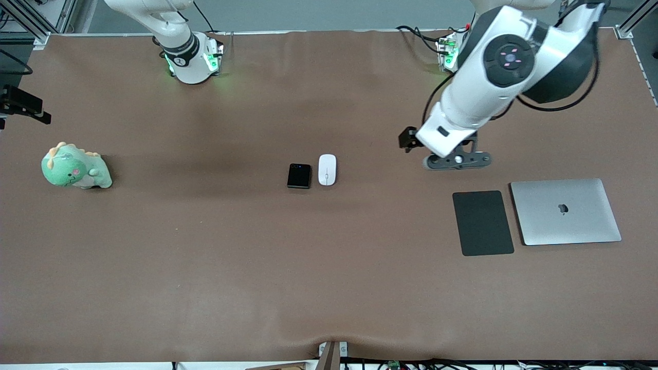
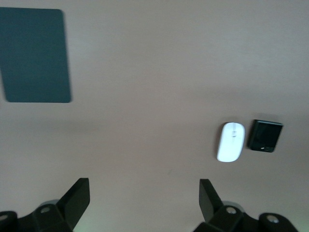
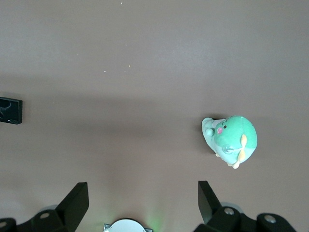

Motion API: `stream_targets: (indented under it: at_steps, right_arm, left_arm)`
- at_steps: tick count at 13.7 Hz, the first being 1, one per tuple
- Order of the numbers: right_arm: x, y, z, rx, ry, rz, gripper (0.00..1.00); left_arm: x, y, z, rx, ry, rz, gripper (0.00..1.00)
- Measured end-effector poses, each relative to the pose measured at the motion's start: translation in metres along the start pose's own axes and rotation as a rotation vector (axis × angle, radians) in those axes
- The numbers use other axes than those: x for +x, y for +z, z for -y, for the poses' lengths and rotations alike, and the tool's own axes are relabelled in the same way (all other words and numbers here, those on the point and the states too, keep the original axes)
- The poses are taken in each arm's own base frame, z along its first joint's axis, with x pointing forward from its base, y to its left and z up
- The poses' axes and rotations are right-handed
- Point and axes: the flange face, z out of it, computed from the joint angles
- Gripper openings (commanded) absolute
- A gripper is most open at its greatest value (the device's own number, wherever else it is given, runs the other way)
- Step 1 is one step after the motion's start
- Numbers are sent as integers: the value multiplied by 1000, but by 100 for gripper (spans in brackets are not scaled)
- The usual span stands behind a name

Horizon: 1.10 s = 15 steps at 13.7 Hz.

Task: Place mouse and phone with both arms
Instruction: 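Reach the left gripper over the white mouse, then grasp the mouse with the left gripper while the right gripper reaches the phone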

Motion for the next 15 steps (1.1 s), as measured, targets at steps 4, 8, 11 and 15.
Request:
stream_targets:
  at_steps: [4,8,11,15]
  right_arm:
    - [12,19,-14,2,25,26,100]
    - [36,63,-28,11,46,107,100]
    - [51,98,-45,18,70,165,100]
    - [69,128,-49,17,71,183,100]
  left_arm:
    - [-16,56,-67,3,17,-23,100]
    - [-52,134,-143,74,80,-52,100]
    - [-63,191,-188,129,94,-81,100]
    - [-73,254,-221,102,127,-123,100]
